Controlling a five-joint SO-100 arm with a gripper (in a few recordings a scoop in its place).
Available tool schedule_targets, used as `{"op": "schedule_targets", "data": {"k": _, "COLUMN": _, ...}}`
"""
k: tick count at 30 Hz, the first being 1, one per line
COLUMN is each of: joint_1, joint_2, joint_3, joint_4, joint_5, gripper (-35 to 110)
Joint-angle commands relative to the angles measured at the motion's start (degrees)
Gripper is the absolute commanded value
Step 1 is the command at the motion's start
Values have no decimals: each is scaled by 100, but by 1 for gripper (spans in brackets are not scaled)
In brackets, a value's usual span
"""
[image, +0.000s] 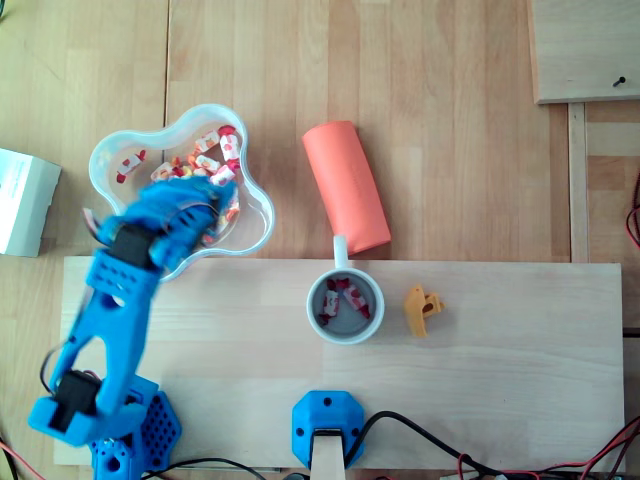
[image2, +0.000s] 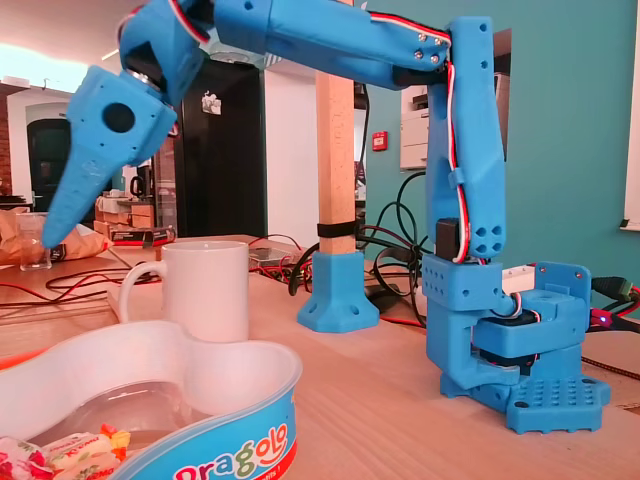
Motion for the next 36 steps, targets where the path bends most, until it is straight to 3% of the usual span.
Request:
{"op": "schedule_targets", "data": {"k": 1, "joint_1": -703, "joint_2": 88, "joint_3": -176, "joint_4": -44, "joint_5": 44, "gripper": 15}}
{"op": "schedule_targets", "data": {"k": 10, "joint_1": -1978, "joint_2": 88, "joint_3": -976, "joint_4": -396, "joint_5": -334, "gripper": 16}}
{"op": "schedule_targets", "data": {"k": 14, "joint_1": -1986, "joint_2": 132, "joint_3": -1134, "joint_4": -800, "joint_5": -2030, "gripper": 16}}
{"op": "schedule_targets", "data": {"k": 19, "joint_1": -2048, "joint_2": 202, "joint_3": -1380, "joint_4": -2136, "joint_5": -4535, "gripper": 16}}
{"op": "schedule_targets", "data": {"k": 23, "joint_1": -2074, "joint_2": 448, "joint_3": -1301, "joint_4": -2654, "joint_5": -5897, "gripper": 16}}
{"op": "schedule_targets", "data": {"k": 36, "joint_1": -2751, "joint_2": 2751, "joint_3": 703, "joint_4": -2769, "joint_5": -6231, "gripper": 16}}
